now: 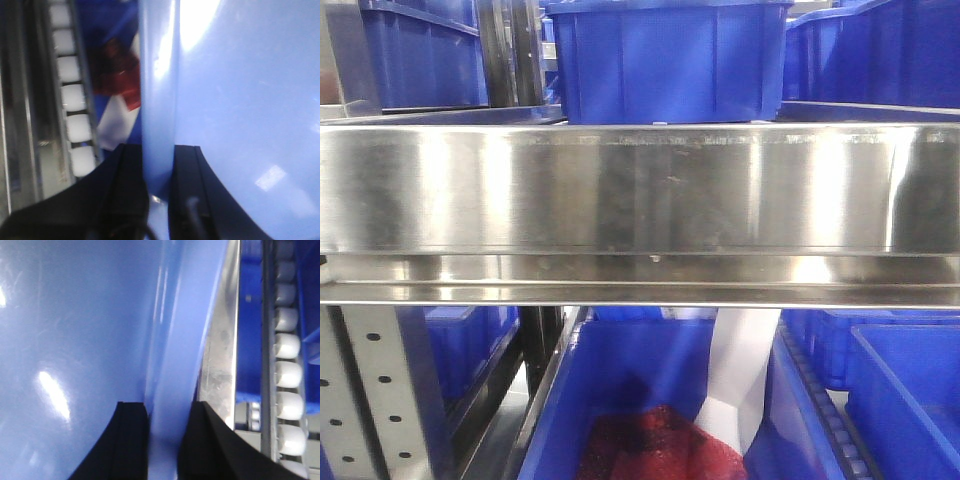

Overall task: Grab blue tray and place on right shelf
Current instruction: 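Lower the tray onto the steel shelf with both grippers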

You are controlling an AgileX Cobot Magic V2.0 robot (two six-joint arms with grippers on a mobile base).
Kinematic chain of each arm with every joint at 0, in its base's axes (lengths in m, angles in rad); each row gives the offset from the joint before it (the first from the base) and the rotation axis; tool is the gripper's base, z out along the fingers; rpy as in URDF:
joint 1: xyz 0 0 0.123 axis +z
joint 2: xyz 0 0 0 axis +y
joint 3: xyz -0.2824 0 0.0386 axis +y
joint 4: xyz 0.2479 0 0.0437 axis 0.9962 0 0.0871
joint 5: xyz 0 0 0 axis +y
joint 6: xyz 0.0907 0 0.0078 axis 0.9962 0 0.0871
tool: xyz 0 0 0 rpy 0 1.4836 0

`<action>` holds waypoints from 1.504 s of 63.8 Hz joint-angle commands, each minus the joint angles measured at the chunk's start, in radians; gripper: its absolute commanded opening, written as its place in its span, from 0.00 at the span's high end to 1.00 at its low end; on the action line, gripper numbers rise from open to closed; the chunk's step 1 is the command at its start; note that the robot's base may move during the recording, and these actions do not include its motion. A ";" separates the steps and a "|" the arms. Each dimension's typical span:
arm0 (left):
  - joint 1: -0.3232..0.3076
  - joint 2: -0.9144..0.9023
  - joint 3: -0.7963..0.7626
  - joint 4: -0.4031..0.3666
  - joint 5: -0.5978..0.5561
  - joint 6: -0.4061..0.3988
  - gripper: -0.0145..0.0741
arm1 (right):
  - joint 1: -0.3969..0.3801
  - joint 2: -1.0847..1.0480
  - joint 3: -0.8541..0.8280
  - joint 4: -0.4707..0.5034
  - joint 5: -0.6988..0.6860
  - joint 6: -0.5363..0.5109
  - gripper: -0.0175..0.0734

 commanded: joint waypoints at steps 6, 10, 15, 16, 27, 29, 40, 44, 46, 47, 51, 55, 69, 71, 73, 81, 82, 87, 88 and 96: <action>-0.026 0.039 -0.028 -0.115 -0.050 0.016 0.89 | 0.016 0.054 -0.025 0.100 -0.075 -0.044 0.75; -0.026 0.052 -0.028 -0.098 -0.074 0.011 0.89 | 0.016 0.078 -0.025 0.080 -0.095 -0.044 0.75; -0.026 0.063 -0.028 -0.091 -0.106 0.010 0.89 | 0.016 0.106 -0.025 0.053 -0.111 -0.044 0.75; -0.026 0.066 -0.028 -0.088 -0.111 0.010 0.89 | 0.016 0.111 -0.025 0.049 -0.115 -0.044 0.75; -0.026 0.066 -0.028 -0.040 -0.161 0.007 0.89 | 0.016 0.153 -0.025 0.036 -0.143 -0.044 0.75; -0.025 0.067 -0.028 -0.037 -0.161 0.005 0.89 | 0.016 0.158 -0.025 0.036 -0.143 -0.044 0.75; -0.025 0.090 -0.028 -0.035 -0.150 0.005 0.88 | 0.016 0.182 -0.025 0.036 -0.143 -0.044 0.75; -0.025 0.104 -0.028 -0.035 -0.135 0.007 0.85 | 0.016 0.183 -0.025 0.036 -0.143 -0.044 0.75; -0.025 0.112 -0.028 -0.035 -0.124 0.015 0.81 | 0.016 0.183 -0.025 0.036 -0.146 -0.044 0.74; -0.025 0.112 -0.028 -0.035 -0.122 0.015 0.80 | 0.016 0.183 -0.025 0.036 -0.147 -0.044 0.74; -0.025 0.127 -0.028 -0.035 -0.105 0.015 0.68 | 0.016 0.183 -0.025 0.031 -0.150 -0.044 0.74; -0.025 0.136 -0.028 -0.035 -0.099 0.015 0.58 | 0.016 0.183 -0.025 0.031 -0.150 -0.044 0.73; -0.025 0.138 -0.028 0.001 -0.117 0.015 0.28 | 0.016 0.183 -0.025 0.010 -0.150 -0.063 0.36; -0.025 0.138 -0.028 0.008 -0.119 0.015 0.27 | 0.016 0.183 -0.025 0.003 -0.150 -0.063 0.26; -0.025 0.138 -0.028 0.013 -0.121 0.015 0.26 | 0.016 0.183 -0.025 -0.007 -0.150 -0.063 0.17; -0.025 0.138 -0.028 0.018 -0.123 0.019 0.26 | 0.016 0.183 -0.025 -0.044 -0.143 -0.063 0.11; -0.025 0.138 -0.028 0.018 -0.125 0.021 0.26 | 0.016 0.183 -0.025 -0.048 -0.143 -0.063 0.11; -0.025 0.138 -0.031 0.022 -0.129 0.034 0.26 | 0.016 0.183 -0.026 -0.067 -0.143 -0.061 0.11; -0.025 0.138 -0.032 0.026 -0.129 0.034 0.26 | 0.016 0.183 -0.026 -0.070 -0.143 -0.060 0.11; -0.025 0.138 -0.051 0.071 -0.113 0.034 0.26 | 0.016 0.183 -0.026 -0.099 -0.148 -0.059 0.11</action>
